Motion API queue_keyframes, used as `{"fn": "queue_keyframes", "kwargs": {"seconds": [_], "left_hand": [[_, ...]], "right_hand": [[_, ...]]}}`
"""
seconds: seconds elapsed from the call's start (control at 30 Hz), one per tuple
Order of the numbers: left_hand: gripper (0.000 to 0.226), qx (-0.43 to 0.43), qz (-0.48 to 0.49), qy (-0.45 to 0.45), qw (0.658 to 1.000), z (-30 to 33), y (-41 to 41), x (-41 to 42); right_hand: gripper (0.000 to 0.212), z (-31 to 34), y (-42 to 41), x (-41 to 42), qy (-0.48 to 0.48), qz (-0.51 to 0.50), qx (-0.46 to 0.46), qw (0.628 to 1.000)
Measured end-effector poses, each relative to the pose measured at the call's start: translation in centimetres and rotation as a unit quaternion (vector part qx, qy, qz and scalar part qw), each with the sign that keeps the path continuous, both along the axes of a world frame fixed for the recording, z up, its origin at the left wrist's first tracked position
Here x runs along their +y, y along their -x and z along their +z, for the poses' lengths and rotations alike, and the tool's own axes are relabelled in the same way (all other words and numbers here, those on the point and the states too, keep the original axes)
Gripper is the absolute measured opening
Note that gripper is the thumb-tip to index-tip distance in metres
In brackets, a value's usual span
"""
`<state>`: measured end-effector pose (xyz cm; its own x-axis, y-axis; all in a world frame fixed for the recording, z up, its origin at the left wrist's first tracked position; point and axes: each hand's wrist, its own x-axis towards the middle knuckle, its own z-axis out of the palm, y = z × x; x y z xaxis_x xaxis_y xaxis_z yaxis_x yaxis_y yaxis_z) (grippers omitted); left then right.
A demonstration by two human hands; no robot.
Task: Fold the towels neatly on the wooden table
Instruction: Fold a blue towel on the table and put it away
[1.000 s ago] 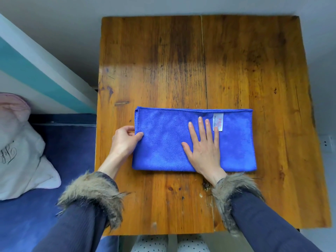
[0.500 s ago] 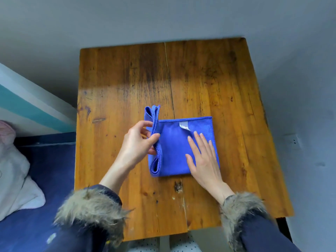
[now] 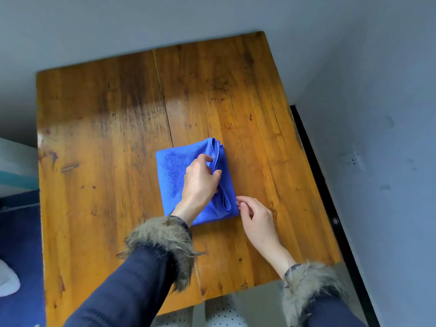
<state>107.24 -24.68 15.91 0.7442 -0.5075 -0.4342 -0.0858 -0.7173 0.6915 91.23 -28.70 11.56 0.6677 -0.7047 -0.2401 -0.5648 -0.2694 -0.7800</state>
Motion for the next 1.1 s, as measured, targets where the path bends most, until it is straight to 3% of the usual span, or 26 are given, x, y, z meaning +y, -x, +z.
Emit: {"fn": "queue_keyframes", "kwargs": {"seconds": [0.13,0.23,0.37,0.5,0.6,0.77,0.8,0.87,0.93,1.1], "left_hand": [[0.031,-0.021,-0.001,-0.011,1.000,-1.8,0.4,-0.9],[0.033,-0.004,0.010,0.005,1.000,-2.8,1.1,-1.5],[0.031,0.015,0.002,0.027,1.000,-3.1,1.6,-1.3],[0.027,-0.222,-0.038,0.075,0.972,-2.5,0.8,2.4],[0.038,-0.374,-0.119,0.007,0.920,-3.7,-1.3,5.8],[0.052,-0.365,-0.246,-0.112,0.891,-6.4,-2.7,8.4],[0.054,-0.359,-0.258,-0.130,0.887,-6.7,-2.8,8.4],[0.055,-0.353,-0.264,-0.146,0.886,-7.2,-2.8,8.2],[0.054,-0.360,-0.252,-0.135,0.888,-7.2,-2.7,7.7],[0.053,-0.364,-0.217,-0.115,0.898,-7.7,-3.2,7.0]], "right_hand": [[0.024,0.3,-0.5,-0.6,-0.137,-0.072,0.010,0.988],[0.022,0.7,-0.9,-0.9,-0.105,-0.054,0.020,0.993],[0.028,0.8,-2.0,-1.2,-0.172,-0.059,0.061,0.981],[0.034,0.5,-3.0,-1.2,-0.163,-0.044,0.102,0.980],[0.026,0.3,-3.5,-1.5,-0.141,-0.039,0.114,0.983],[0.026,-0.4,-4.0,-1.3,-0.111,-0.018,0.133,0.985],[0.028,-0.4,-4.0,-1.0,-0.083,-0.017,0.131,0.988],[0.032,-0.4,-4.3,-0.4,0.062,0.000,0.094,0.994],[0.040,-0.7,-5.4,0.2,0.206,0.051,0.042,0.976],[0.051,-3.1,-10.2,-0.4,0.289,0.164,0.051,0.942]]}}
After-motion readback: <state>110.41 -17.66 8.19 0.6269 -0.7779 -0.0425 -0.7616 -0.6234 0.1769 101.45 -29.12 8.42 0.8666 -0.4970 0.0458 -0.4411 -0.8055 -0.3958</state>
